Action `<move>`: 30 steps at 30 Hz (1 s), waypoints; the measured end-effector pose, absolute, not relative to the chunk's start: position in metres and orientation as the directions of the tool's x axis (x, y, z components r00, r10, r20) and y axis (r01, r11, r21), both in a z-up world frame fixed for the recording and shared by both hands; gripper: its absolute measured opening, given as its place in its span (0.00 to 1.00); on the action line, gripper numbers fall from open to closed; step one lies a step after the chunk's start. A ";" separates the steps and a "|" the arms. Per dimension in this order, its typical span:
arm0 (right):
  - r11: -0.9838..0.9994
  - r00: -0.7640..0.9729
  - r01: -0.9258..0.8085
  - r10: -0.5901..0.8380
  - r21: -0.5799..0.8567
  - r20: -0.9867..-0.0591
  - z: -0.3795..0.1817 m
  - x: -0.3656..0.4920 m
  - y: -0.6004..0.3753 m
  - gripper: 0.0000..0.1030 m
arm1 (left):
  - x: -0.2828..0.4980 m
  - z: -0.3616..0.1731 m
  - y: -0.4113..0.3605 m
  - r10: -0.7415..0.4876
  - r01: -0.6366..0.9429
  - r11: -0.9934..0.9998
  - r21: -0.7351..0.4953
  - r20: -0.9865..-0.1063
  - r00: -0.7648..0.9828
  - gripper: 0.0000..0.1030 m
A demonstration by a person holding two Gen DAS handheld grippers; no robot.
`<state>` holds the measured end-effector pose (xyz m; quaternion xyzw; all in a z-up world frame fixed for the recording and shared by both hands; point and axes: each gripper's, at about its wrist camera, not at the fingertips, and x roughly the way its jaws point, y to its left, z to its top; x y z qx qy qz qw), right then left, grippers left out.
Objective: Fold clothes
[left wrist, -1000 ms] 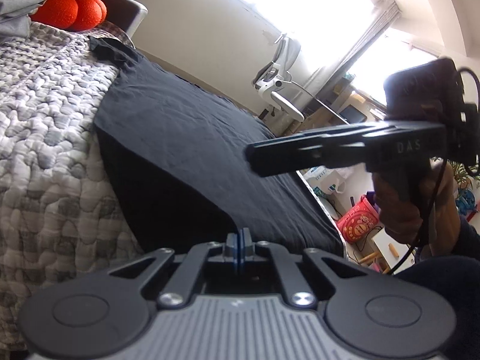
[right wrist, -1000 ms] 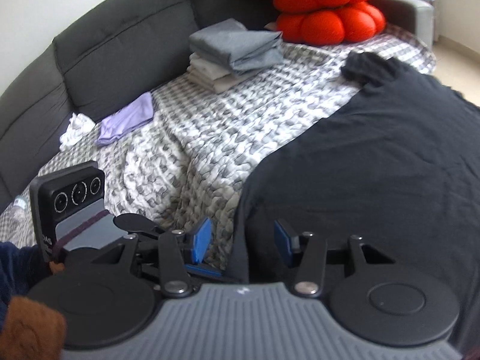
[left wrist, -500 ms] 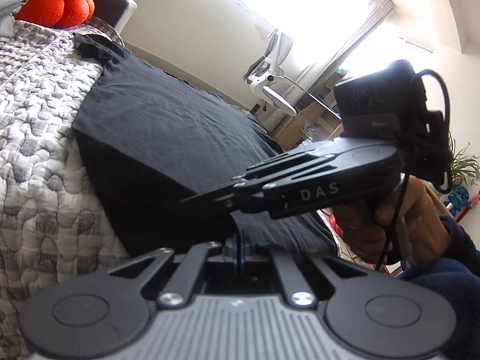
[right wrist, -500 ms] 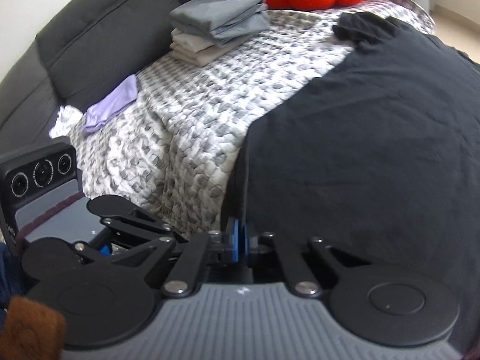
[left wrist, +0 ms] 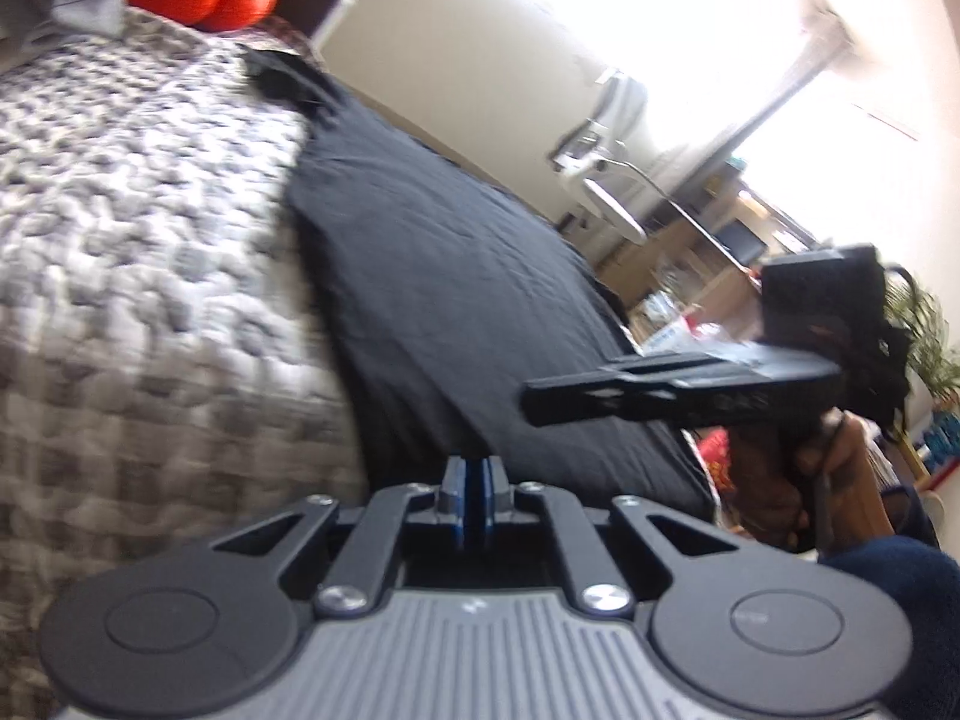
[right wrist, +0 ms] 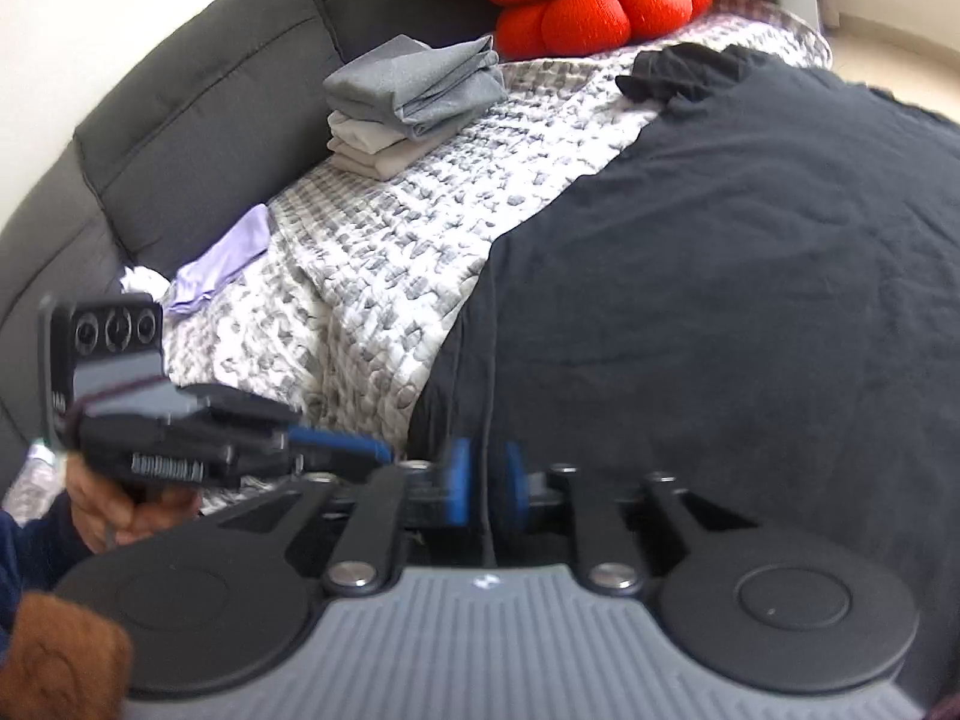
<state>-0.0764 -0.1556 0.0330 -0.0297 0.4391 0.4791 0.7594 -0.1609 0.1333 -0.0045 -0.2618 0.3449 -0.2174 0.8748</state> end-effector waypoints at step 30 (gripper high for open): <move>0.448 0.139 -0.851 0.697 0.275 -0.704 0.009 -0.091 -0.131 0.09 | 0.153 0.019 0.193 -0.299 -0.156 0.785 -0.600 -0.587 0.753 0.47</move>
